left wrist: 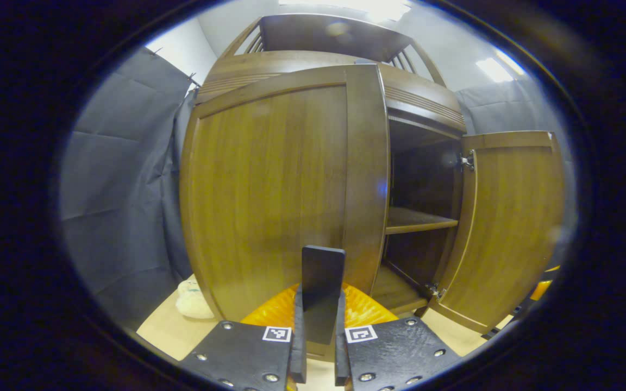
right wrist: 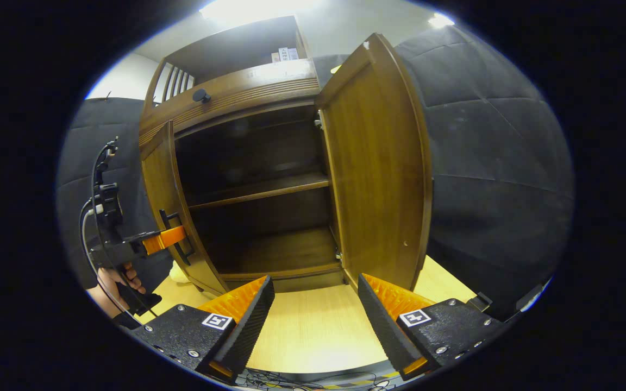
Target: Open the right door of the double-door shoe cabinet with the right hand, and open the left door with the left hand.
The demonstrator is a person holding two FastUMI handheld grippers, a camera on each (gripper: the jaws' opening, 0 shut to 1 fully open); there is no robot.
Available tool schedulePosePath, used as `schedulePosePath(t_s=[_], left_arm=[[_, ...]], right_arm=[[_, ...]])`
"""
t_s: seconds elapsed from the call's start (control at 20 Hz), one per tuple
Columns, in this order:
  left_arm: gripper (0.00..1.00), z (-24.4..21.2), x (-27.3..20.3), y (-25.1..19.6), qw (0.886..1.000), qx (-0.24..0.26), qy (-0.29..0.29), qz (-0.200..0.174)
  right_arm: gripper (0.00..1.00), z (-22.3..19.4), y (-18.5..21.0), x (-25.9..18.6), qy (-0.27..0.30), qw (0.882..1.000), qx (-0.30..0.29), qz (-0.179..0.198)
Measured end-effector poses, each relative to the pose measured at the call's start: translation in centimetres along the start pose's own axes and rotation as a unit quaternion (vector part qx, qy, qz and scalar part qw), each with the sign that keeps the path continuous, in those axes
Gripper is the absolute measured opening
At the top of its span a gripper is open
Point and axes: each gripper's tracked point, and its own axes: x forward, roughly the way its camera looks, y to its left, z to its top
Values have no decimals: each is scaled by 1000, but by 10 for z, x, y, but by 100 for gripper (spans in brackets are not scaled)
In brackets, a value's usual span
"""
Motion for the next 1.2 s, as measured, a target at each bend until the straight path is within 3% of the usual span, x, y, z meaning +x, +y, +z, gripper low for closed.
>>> schedulePosePath(t_s=[0.3,0.35,0.5,0.6,0.75,0.85,0.9,0.95,1.0,1.1,1.15,1.2], left_arm=[[16,-4,-52,33,1000,0,6,16],[15,-5,-61,41,1000,4,3,18],[13,-3,-81,64,1000,6,-4,20],[13,0,-90,80,1000,-9,-3,23],[13,0,-106,107,999,-11,-10,34],[20,1,-117,129,999,-2,-15,44],[20,-1,-129,139,999,-1,-23,45],[13,-1,-135,157,998,5,-33,52],[13,4,-141,172,998,9,-42,53],[13,4,-151,197,998,10,-44,44],[27,4,-155,211,998,15,-44,44],[27,4,-157,228,998,22,-42,50]], right_arm=[[92,-3,26,6,5,999,-10,34],[95,-5,31,7,7,999,-11,39],[92,-7,42,11,13,998,-13,54],[95,-9,51,14,15,998,-16,62],[92,-8,65,19,15,997,-20,75],[95,-5,73,22,10,996,-28,82],[95,-3,76,23,9,996,-32,84],[92,-2,79,25,9,996,-35,86],[96,0,80,27,7,995,-39,86],[92,3,82,32,6,995,-45,84],[95,3,82,35,9,995,-48,83],[93,2,82,38,14,995,-52,82]])
